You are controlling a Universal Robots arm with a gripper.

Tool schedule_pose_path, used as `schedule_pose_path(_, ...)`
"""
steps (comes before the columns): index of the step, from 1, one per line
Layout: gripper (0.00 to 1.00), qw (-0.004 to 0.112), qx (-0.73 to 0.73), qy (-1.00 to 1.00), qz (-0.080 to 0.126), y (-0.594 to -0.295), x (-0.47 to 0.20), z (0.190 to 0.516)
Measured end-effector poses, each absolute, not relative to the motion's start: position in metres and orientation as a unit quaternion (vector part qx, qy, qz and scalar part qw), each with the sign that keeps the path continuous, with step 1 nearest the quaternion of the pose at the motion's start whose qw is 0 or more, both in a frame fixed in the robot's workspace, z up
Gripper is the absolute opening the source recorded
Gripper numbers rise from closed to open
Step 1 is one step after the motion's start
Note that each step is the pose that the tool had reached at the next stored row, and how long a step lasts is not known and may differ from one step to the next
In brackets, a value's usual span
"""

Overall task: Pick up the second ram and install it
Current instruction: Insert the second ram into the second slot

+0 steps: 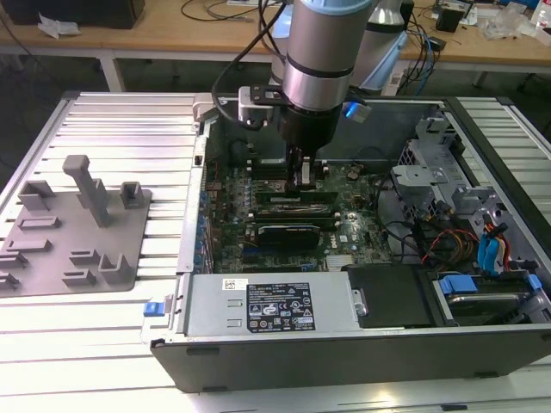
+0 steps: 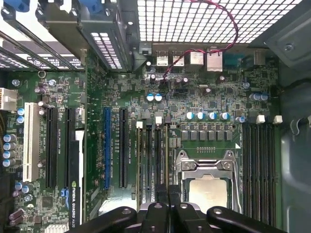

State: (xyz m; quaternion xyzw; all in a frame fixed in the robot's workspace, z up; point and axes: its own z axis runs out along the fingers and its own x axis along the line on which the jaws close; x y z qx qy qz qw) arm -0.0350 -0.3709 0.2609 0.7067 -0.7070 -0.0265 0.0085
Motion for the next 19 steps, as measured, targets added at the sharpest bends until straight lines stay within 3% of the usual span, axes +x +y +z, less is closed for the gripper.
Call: schedule_pose_path(19, 0.09, 0.008, 0.707, -0.707, -0.026, -0.3744, -0.0349, 0.2551)
